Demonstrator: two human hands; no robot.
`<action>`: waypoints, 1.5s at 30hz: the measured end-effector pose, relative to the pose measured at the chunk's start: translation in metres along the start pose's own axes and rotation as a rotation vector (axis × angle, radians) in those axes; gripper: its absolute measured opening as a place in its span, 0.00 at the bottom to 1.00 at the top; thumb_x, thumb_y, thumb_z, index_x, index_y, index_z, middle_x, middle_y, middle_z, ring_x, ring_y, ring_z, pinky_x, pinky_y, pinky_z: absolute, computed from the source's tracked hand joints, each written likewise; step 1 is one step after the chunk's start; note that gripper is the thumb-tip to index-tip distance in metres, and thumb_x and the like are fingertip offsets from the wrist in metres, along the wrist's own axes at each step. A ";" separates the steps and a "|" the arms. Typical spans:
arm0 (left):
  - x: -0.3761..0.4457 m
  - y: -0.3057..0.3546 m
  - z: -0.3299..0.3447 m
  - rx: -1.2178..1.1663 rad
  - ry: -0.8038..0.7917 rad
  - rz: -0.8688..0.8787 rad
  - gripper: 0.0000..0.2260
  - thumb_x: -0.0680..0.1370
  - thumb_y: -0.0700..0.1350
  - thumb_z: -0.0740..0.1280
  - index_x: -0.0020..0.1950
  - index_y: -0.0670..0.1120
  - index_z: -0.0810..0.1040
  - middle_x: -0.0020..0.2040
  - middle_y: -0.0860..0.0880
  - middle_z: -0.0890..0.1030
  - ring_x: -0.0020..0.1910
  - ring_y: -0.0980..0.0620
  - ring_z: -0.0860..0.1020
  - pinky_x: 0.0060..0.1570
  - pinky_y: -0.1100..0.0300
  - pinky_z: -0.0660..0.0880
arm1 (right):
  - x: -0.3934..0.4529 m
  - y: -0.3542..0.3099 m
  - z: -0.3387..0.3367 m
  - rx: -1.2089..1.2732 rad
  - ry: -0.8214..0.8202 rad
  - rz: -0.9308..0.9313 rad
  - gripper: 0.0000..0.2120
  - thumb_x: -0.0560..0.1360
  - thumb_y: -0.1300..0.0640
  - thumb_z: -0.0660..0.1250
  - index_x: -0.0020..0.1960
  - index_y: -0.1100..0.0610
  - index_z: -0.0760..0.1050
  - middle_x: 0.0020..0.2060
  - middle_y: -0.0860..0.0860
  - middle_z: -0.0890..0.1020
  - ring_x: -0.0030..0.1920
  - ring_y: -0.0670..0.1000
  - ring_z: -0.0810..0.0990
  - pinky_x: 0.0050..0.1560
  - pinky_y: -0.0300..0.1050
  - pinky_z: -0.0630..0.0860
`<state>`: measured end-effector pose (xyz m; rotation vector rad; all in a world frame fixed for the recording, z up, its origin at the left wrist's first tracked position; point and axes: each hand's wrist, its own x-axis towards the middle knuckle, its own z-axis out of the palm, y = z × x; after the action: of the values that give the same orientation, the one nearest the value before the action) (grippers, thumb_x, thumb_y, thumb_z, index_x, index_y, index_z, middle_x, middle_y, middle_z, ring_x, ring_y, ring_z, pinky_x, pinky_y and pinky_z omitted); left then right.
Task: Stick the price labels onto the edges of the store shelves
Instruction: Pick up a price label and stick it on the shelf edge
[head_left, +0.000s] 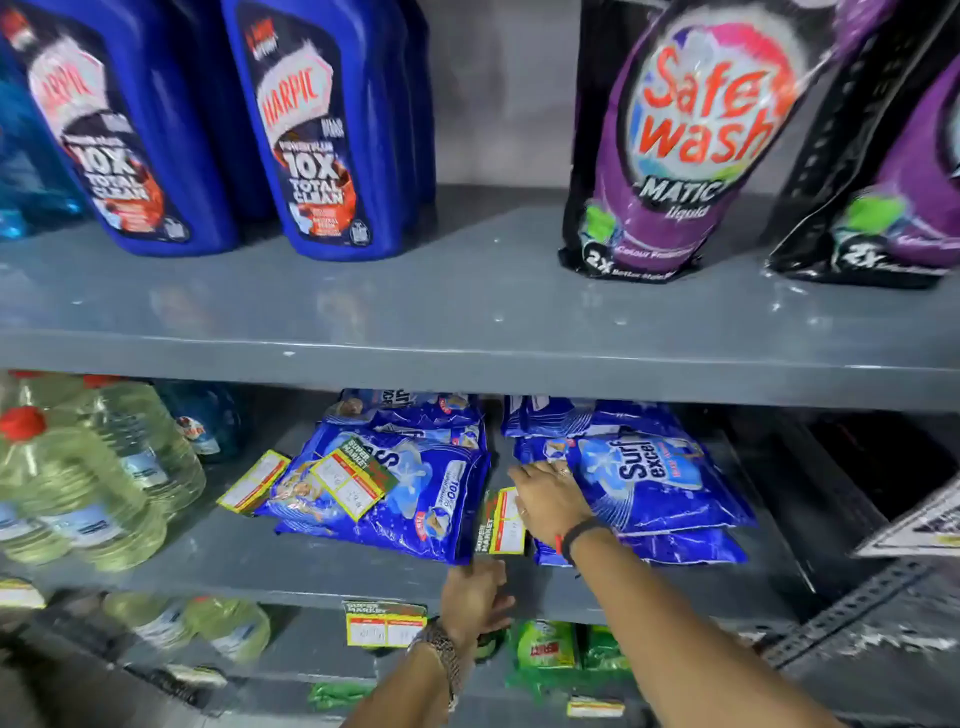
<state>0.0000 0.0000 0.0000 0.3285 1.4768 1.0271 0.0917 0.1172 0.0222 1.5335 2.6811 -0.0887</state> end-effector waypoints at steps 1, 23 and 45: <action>0.009 -0.002 0.002 -0.067 0.002 -0.049 0.04 0.77 0.43 0.64 0.48 0.42 0.74 0.43 0.46 0.77 0.34 0.50 0.76 0.31 0.60 0.74 | 0.009 -0.002 0.003 -0.023 -0.044 0.023 0.17 0.75 0.63 0.60 0.64 0.60 0.66 0.61 0.58 0.76 0.63 0.58 0.70 0.67 0.56 0.60; 0.002 0.014 0.007 -0.443 0.149 0.242 0.07 0.77 0.40 0.67 0.51 0.38 0.78 0.50 0.40 0.81 0.43 0.48 0.81 0.38 0.65 0.80 | -0.013 0.040 -0.066 1.072 -0.146 0.320 0.14 0.70 0.57 0.72 0.54 0.61 0.79 0.41 0.54 0.80 0.34 0.44 0.75 0.27 0.31 0.72; -0.130 0.080 0.043 -0.039 -0.006 0.881 0.08 0.71 0.42 0.73 0.50 0.48 0.83 0.44 0.47 0.86 0.42 0.52 0.83 0.43 0.60 0.81 | -0.170 0.056 -0.141 1.296 0.453 0.214 0.11 0.70 0.59 0.72 0.51 0.60 0.79 0.36 0.54 0.84 0.30 0.44 0.81 0.25 0.36 0.76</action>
<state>0.0377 -0.0317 0.1507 1.0058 1.3051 1.7327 0.2235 0.0103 0.1742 2.2389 2.7776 -1.9897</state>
